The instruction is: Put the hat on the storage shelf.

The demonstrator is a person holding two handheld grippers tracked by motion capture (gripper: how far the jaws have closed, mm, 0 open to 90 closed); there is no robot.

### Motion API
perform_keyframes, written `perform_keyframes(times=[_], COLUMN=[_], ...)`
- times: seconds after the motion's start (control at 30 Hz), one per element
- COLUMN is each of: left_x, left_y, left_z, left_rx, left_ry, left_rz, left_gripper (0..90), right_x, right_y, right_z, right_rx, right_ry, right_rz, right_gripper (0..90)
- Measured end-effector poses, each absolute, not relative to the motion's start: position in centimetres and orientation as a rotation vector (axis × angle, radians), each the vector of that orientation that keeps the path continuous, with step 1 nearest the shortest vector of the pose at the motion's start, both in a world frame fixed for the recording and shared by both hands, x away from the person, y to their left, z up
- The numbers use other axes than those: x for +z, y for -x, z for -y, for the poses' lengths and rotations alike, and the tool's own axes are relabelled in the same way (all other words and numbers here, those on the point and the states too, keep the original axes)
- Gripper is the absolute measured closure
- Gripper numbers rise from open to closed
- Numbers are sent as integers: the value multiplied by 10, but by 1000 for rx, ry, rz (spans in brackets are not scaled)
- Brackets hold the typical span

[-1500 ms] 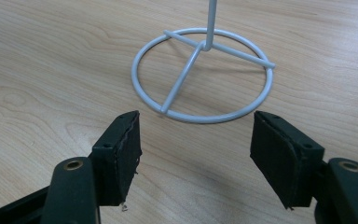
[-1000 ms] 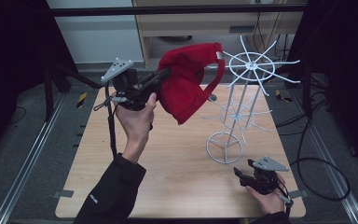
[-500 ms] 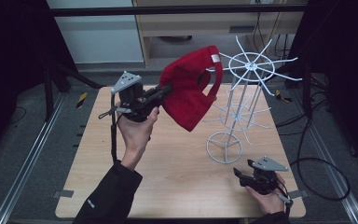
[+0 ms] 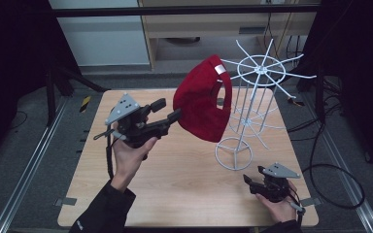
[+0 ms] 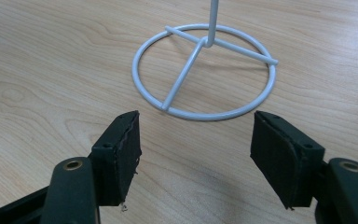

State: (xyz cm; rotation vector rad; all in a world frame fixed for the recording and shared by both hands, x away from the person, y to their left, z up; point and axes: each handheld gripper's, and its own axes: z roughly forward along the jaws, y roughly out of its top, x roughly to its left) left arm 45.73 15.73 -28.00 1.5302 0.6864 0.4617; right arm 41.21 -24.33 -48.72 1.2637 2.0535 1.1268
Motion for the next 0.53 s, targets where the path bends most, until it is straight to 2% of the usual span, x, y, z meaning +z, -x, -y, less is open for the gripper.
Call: perform_keyframes(times=[0.23, 0.43, 0.5, 0.53], left_x=[-313, -363, -392, -392], left_y=[-444, -442, -444, -444], left_z=[-200, -235, -250, -250], left_rx=[517, 537, 546, 546], left_ry=[-1540, -1563, -1586, -1586], left_rz=[-762, -888, -965, -965], left_gripper=[317, 314, 311, 310], right_x=[-488, -488, -488, -488], right_y=[-412, -412, -412, -412], right_z=[244, 245, 245, 245], right_rx=[1121, 1121, 1126, 1126], right_ry=[-1265, -1270, -1276, -1276], right_rz=[-2046, -2041, -2033, -2033], right_gripper=[332, 321, 306, 306])
